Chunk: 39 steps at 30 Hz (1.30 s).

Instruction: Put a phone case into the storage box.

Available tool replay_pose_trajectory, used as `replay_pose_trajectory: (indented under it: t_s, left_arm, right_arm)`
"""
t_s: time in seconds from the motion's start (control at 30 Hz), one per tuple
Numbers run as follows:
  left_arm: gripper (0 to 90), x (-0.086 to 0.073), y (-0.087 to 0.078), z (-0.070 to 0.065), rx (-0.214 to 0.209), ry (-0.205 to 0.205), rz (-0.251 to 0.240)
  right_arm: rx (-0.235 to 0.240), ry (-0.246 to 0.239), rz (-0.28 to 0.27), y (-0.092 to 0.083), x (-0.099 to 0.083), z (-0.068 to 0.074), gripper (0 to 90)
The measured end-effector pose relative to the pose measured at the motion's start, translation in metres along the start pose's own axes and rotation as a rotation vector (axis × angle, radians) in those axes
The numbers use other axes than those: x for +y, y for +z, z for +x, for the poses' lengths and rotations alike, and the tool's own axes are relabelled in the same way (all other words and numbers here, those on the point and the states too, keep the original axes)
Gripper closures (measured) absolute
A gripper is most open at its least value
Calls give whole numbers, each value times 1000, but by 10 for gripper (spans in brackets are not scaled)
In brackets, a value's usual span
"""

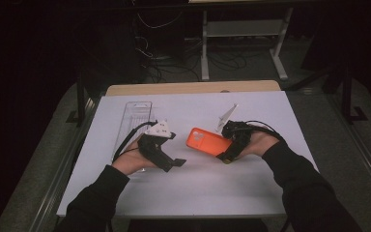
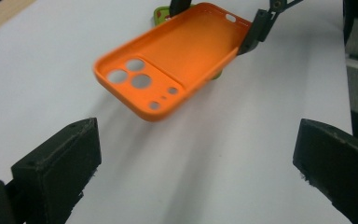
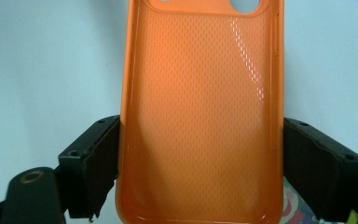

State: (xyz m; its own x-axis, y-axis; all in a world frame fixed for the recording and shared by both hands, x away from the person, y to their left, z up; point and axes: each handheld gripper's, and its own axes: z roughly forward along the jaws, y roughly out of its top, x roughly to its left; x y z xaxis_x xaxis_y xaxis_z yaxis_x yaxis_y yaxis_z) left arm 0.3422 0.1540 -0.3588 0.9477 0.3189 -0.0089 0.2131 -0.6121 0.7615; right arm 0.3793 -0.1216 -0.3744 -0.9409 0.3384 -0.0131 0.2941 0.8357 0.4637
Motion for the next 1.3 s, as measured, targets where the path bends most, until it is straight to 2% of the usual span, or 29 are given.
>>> replay_pose_trajectory:
  t_s: [0.1, 0.2, 0.27, 0.37, 0.43, 0.7, 0.87, 0.9, 1.13, 1.3]
  left_arm:
    - [1, 8, -1, 5, -30, 19, 5]
    - [1, 18, -3, 12, -57, 72, 35]
    - [1, 20, -3, 13, -68, 80, 36]
    - [1, 23, -2, 15, -101, 106, 42]
    - [1, 26, -2, 16, -106, 123, 63]
    - [1, 32, 6, 14, -160, 176, 103]
    - [1, 34, 16, 10, -222, 198, 137]
    - [1, 34, 20, 8, -229, 215, 156]
    - [1, 32, 34, 2, -254, 235, 211]
    - [1, 30, 41, 0, -253, 244, 243]
  right_arm:
    - [25, -23, -7, -3, -5, 0, 152]
    - [31, -62, -18, -7, -7, 3, 152]
    - [32, -67, -15, -8, -8, 4, 152]
    - [56, -101, -27, -9, -7, 7, 152]
    - [58, -113, -27, -9, -7, 7, 152]
    - [107, -196, -14, 0, 1, 18, 152]
    - [123, -237, -5, 0, 8, 24, 152]
    - [124, -247, -1, -1, 12, 27, 152]
    - [137, -285, 5, -5, 21, 34, 152]
    - [138, -305, 0, -7, 28, 37, 152]
